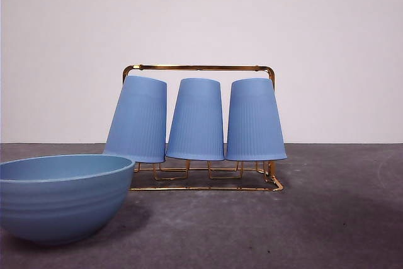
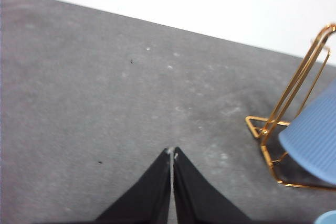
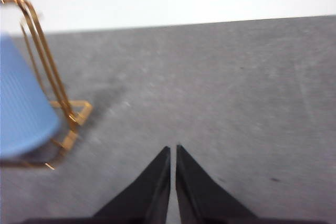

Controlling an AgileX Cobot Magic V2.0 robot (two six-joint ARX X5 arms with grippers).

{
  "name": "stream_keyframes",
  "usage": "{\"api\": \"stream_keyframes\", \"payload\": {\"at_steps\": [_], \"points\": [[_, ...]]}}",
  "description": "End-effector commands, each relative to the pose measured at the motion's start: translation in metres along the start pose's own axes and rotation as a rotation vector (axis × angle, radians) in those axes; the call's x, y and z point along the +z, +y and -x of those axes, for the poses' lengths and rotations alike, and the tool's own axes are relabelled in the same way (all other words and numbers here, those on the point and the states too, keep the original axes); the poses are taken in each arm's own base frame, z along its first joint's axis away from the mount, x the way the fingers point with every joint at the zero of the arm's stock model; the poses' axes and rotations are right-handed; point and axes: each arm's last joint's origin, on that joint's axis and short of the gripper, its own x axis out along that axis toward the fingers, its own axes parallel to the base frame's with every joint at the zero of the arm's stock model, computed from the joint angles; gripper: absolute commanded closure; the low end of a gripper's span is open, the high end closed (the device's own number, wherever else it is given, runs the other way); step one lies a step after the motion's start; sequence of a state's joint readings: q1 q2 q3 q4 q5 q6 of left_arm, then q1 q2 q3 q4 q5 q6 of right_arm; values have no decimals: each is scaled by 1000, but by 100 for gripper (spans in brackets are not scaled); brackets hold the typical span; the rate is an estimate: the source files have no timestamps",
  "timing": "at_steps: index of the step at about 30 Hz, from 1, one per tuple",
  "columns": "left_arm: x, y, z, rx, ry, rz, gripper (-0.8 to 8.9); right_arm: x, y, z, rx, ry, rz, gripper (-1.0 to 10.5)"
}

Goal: Right arm lift cup from the cupboard, then place it on the right of the bowl

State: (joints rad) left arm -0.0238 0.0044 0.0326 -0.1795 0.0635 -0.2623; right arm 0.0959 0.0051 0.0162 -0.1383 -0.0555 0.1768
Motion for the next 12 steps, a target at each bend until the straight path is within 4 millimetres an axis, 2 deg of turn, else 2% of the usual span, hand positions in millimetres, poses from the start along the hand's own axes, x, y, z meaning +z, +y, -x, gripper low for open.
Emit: {"api": "stream_keyframes", "payload": {"at_steps": [1, 7, 12], "points": [[1, -2, 0, -32, 21, 73, 805, 4, 2, 1, 60, -20, -163, 935], [26, -13, 7, -84, -3, 134, 805, 22, 8, 6, 102, -26, -249, 935], [57, -24, 9, -116, 3, 158, 805, 52, 16, 13, 131, -16, -286, 935]]}}
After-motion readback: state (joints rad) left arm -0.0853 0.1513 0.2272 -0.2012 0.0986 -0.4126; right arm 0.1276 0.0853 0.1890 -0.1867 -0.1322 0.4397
